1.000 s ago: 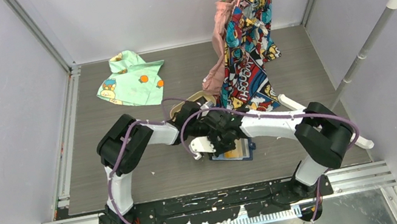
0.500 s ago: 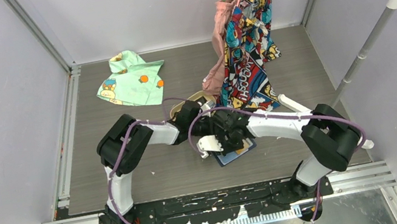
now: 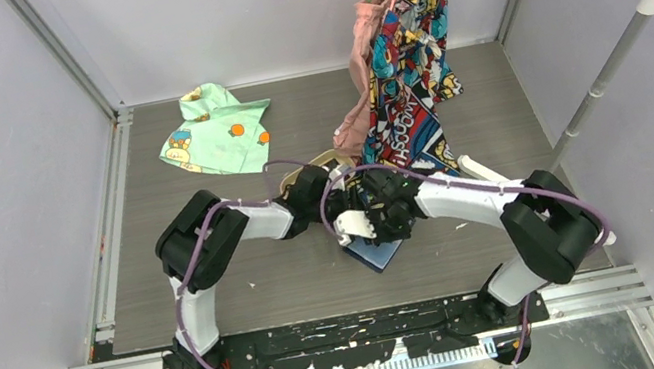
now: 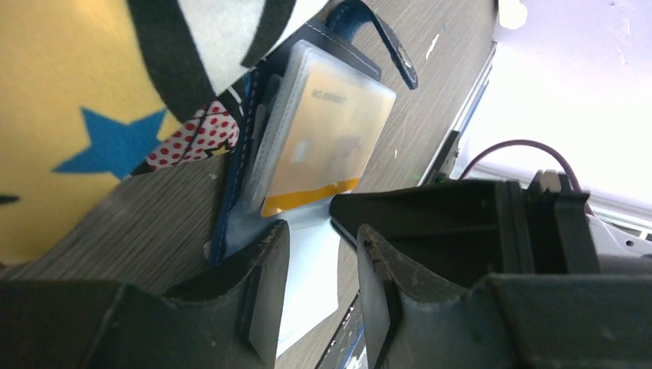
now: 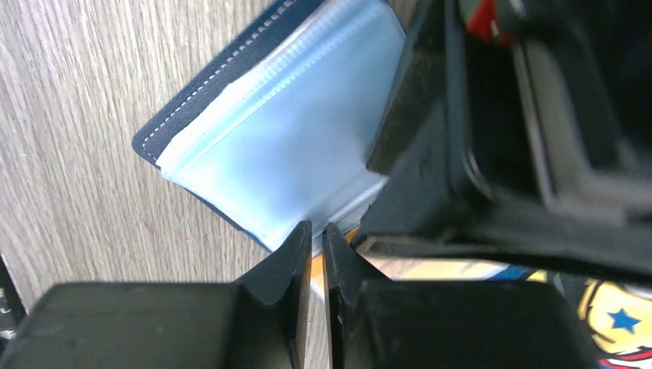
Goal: Put the credit cards into the card holder
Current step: Insert the credit card into the card holder, then close the card holder at the center of the board.
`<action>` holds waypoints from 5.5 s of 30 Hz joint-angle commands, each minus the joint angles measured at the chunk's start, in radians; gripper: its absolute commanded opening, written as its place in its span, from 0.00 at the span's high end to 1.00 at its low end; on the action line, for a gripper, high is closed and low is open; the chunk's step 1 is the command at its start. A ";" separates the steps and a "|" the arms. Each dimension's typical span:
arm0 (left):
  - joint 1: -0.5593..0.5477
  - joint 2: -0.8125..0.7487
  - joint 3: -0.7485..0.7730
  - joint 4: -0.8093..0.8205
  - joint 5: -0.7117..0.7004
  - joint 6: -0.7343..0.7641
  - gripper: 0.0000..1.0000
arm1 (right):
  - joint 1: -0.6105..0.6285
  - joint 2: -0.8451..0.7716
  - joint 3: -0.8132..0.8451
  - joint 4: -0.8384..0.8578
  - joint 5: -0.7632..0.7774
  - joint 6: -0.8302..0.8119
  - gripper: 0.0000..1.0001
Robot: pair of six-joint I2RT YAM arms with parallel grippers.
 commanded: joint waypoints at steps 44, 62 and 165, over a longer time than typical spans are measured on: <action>0.010 -0.444 -0.680 0.467 -0.344 -0.136 0.32 | -0.355 0.314 0.277 -0.206 -0.311 0.591 0.57; 0.010 -0.275 -0.705 0.822 -0.290 -0.411 0.51 | -0.317 0.357 0.295 -0.220 -0.287 0.664 0.62; -0.132 -0.271 -0.073 -0.002 -0.444 0.018 0.72 | -0.232 -0.044 0.012 -0.146 -0.307 -0.045 0.64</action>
